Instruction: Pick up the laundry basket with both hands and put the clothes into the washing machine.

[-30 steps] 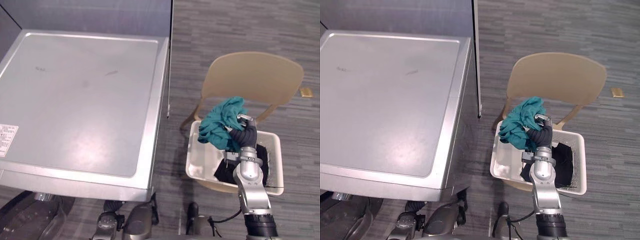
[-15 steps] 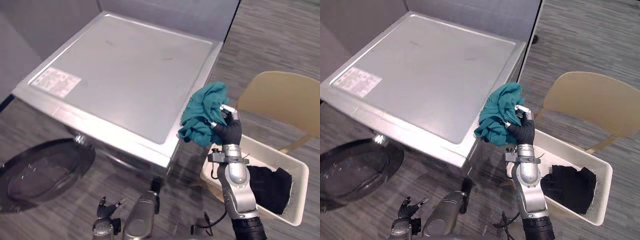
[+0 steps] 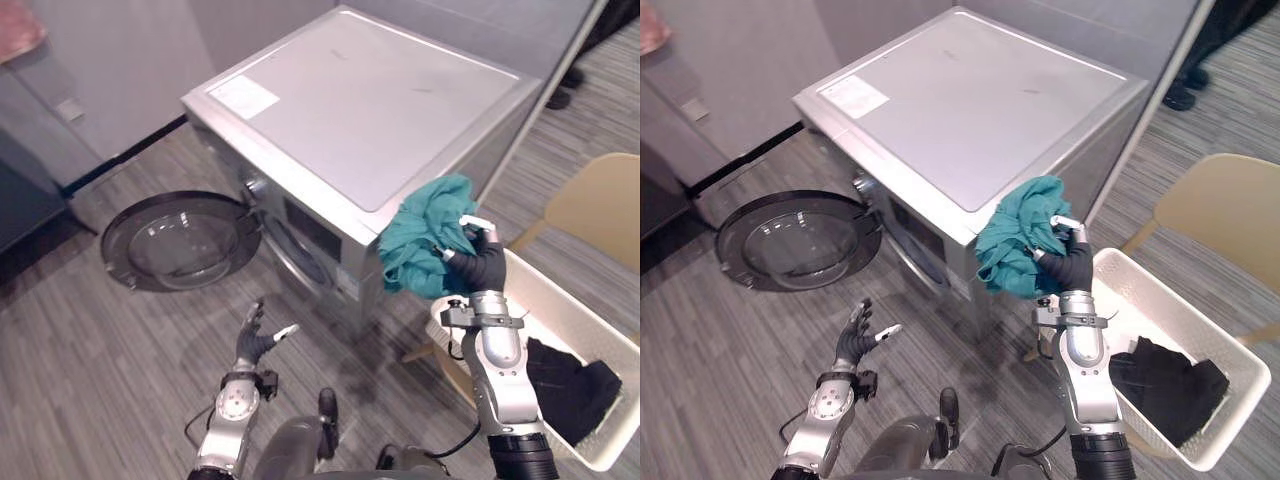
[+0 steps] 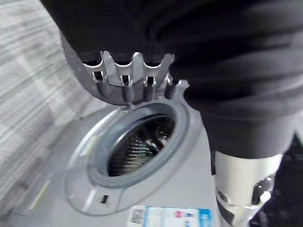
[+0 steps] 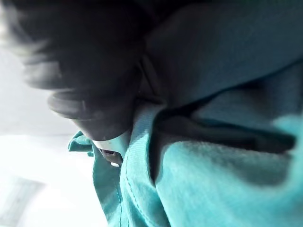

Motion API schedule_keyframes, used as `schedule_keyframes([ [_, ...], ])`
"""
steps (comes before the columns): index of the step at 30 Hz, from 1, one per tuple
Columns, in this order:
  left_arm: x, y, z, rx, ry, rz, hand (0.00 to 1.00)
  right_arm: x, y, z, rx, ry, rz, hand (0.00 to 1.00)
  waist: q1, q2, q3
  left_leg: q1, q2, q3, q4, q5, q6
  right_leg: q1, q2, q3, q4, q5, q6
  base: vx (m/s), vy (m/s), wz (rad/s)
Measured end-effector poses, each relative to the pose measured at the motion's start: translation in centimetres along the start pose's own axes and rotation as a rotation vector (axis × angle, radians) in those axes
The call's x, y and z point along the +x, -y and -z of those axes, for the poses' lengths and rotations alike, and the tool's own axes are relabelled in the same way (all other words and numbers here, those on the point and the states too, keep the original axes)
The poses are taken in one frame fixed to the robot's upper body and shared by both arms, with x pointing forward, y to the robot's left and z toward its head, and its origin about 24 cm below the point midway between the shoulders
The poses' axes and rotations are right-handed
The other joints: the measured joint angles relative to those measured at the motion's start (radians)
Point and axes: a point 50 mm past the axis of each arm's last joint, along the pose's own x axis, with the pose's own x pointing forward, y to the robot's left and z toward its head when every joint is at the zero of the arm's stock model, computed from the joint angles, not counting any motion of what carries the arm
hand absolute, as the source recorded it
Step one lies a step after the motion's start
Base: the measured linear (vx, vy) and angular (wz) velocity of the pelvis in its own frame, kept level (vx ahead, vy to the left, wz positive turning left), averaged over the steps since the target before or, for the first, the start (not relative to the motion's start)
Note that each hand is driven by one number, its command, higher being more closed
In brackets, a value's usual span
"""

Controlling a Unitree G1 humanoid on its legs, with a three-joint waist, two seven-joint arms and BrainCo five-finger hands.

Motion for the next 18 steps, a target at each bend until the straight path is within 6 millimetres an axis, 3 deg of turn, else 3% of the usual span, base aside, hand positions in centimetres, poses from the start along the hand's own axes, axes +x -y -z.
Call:
schedule_keyframes([
  [2, -0.2, 0.6, -1.0, -0.007, 0.049, 0.025, 0.00, -0.6, -1.0, 0.5, 0.022, -0.028, -0.051, 1.00, 0.010, 0.004, -0.001, 0.041, -0.003, 0.002, -0.054, 0.040, 0.026, 0.026, 0.005, -0.007, -0.007, 0.009, 0.003, -0.06, 0.023, 0.24],
  [9, -0.5, 1.8, -4.4, 0.045, 0.222, 0.131, 0.00, -2.0, -5.0, 1.4, 0.127, -0.087, -0.254, 1.00, 0.004, 0.005, -0.022, 0.129, -0.019, -0.001, -0.169, 0.092, 0.032, 0.052, 0.007, 0.035, -0.013, 0.019, 0.021, -0.05, 0.023, -0.06],
  [18, -0.8, 3.3, -5.1, 0.090, 0.274, 0.207, 0.00, -3.7, -9.2, 4.1, 0.410, -0.282, -0.415, 1.00, 0.003, 0.011, -0.049, 0.175, -0.008, 0.005, -0.174, 0.108, 0.037, 0.082, 0.019, 0.063, -0.016, 0.024, 0.021, -0.04, -0.033, -0.05],
])
